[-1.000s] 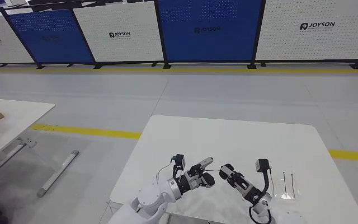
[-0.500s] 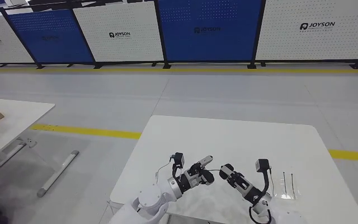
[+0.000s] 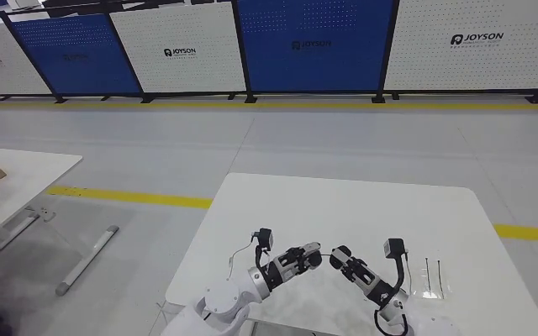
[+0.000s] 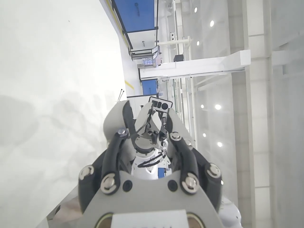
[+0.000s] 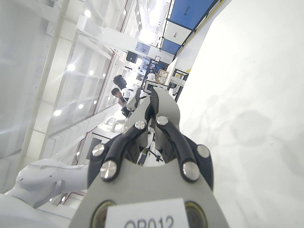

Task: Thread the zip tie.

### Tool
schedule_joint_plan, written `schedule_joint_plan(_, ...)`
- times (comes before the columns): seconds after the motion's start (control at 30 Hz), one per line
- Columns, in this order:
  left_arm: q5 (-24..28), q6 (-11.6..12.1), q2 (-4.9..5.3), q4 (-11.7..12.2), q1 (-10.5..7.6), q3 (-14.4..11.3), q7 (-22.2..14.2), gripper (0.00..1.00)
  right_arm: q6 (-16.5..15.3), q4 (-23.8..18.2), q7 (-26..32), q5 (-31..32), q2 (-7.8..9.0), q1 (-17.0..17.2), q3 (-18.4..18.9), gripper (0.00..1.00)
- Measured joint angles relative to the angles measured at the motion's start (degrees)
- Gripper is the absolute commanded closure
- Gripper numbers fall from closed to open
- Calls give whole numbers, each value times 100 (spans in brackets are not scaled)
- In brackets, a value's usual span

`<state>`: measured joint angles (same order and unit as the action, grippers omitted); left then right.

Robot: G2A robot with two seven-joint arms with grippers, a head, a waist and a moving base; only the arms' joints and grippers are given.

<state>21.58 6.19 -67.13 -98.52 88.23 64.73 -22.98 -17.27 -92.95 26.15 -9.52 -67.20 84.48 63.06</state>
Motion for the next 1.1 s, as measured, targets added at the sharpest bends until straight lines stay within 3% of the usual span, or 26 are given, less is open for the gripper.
schedule_joint_plan(0.2,-73,120,8,-31,34,-13,45,95,0,0,0,0,0,0,0,100)
schedule_joint_plan(0.27,-107,141,10,-47,44,-33,47,80,0,0,0,0,0,0,0,100)
schedule_joint_plan(0.37,-180,150,14,-64,51,-66,33,75,0,0,0,0,0,0,0,100)
schedule_joint_plan(0.5,-250,160,20,-75,53,-93,28,77,0,0,0,0,0,0,0,100)
schedule_joint_plan(0.73,-276,204,28,-62,50,-114,47,98,0,0,0,0,0,0,0,100)
schedule_joint_plan(1.1,-386,263,41,-66,66,-152,98,100,0,0,0,0,0,0,0,100)
